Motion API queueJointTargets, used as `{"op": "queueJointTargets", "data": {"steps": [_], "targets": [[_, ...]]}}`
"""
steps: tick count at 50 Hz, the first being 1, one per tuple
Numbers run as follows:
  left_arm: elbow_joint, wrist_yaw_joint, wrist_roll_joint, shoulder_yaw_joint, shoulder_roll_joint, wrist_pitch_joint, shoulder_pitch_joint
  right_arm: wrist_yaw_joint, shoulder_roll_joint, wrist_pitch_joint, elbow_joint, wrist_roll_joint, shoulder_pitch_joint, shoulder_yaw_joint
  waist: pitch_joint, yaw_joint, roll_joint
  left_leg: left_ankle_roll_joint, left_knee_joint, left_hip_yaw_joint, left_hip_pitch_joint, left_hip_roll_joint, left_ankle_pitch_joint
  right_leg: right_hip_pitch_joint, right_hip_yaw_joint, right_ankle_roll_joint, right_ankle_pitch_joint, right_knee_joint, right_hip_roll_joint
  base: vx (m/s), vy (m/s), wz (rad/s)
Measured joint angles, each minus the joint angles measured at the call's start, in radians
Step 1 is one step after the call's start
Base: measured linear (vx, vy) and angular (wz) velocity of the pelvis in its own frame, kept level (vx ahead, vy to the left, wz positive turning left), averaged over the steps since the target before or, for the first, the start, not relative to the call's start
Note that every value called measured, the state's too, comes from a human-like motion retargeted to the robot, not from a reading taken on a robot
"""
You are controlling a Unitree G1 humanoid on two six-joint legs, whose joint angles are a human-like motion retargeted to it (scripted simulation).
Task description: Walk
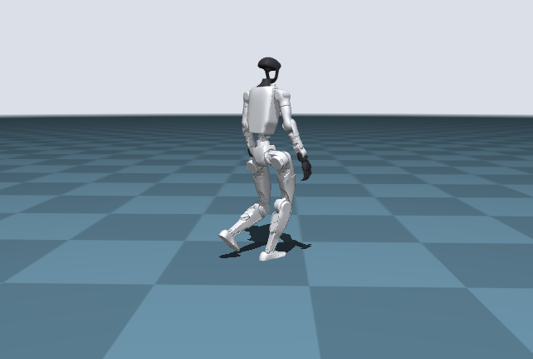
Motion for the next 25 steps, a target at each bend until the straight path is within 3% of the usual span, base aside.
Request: {"op": "queueJointTargets", "data": {"steps": [3, 8, 17, 25], "targets": [[-0.028, 0.001, 0.004, 0.003, 0.022, -0.002, -0.021, 0.011, -0.005, 0.003, -0.003, -0.001, -0.015, -0.007, -0.001, 0.016, -0.038, 0.042, -0.058, 0.013, -0.088, -0.03, -0.076, 0.063, 0.041, 0.015, -0.003, -0.07, -0.019, 0.33, -0.03, -0.25], [-0.055, 0.01, 0.015, 0.005, 0.043, -0.01, -0.026, 0.023, -0.002, -0.002, -0.01, -0.005, -0.013, -0.01, 0.002, 0.034, -0.076, 0.058, -0.271, 0.007, -0.191, -0.098, -0.138, 0.138, 0.095, 0.029, -0.042, -0.108, -0.054, 0.33, -0.02, -0.26], [-0.073, 0.002, 0.026, 0.004, 0.052, -0.022, -0.018, 0.028, 0.006, -0.012, -0.002, -0.049, 0.008, -0.016, -0.011, 0.04, -0.122, -0.019, -0.707, -0.052, -0.308, -0.25, 0.042, 0.229, 0.134, 0.031, -0.112, -0.149, -0.138, 0.3, 0.02, -0.03], [-0.064, -0.015, 0.019, -0.002, 0.032, -0.018, 0.02, 0.003, 0.016, -0.015, -0.006, -0.078, 0.033, -0.016, -0.004, 0.06, -0.1, -0.035, -0.67, -0.088, -0.382, -0.301, 0.104, 0.289, 0.144, 0.014, -0.231, -0.034, -0.147, 0.31, 0.1, 0.03]]}}
